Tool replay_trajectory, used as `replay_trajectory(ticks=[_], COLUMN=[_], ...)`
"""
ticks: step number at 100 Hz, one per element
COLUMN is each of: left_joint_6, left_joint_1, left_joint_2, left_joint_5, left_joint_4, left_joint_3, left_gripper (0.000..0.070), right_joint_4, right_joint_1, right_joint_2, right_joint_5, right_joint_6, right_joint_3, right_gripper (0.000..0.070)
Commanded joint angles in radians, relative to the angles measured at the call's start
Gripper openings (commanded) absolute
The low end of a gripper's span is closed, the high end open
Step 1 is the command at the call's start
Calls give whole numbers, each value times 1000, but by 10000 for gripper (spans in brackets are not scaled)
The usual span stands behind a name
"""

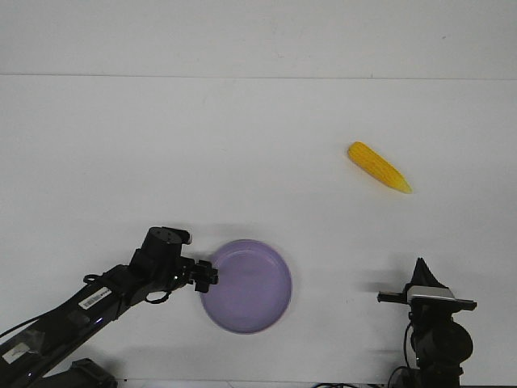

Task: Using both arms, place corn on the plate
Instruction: 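Drag the plate with the left gripper toward the robot, to the table center, then release the plate and pull the left gripper back, then reach the right gripper to the yellow corn cob and grasp it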

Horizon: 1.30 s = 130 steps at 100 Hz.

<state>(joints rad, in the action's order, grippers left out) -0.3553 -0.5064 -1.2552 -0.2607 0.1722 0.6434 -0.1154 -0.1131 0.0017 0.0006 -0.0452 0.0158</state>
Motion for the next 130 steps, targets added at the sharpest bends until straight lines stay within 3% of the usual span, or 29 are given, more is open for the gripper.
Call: replay_trajectory(ticks=[1,19,39,72,81,90,104,113,121,130], left_joint_6=[-2,33,64,135,135,133,131,131,130,130], left_joint_1=[-7,-2,30,40,40,40,40,40,40,40], left_joint_2=[1,88,347,877,966,1011,1013,1005,1001,1001], left_joint_5=[-1,3,29,213,243,242,242,242,242,242], left_joint_4=[-2,-37,-52,288,347,374,377,376,377,376], left_joint_3=[10,18,28,2,0,0,0,0,0,0], left_gripper=[460,463,463,462,461,461,461,461,461,461], right_joint_4=[11,11,11,23,12,-4,25,37,32,11], right_joint_1=[-3,-3,-3,-3,-3,-3,-3,-3,-3,-3], right_joint_2=[-1,0,-1,-1,0,0,0,0,16,97], right_joint_5=[-1,-1,-1,-6,-27,-80,-92,-132,-121,-97], right_joint_6=[-4,-5,-5,1,80,232,343,381,406,362], right_joint_3=[-3,-3,-3,-3,-3,-3,-3,36,127,266], right_gripper=[12,12,12,12,12,12,12,4,3,38])
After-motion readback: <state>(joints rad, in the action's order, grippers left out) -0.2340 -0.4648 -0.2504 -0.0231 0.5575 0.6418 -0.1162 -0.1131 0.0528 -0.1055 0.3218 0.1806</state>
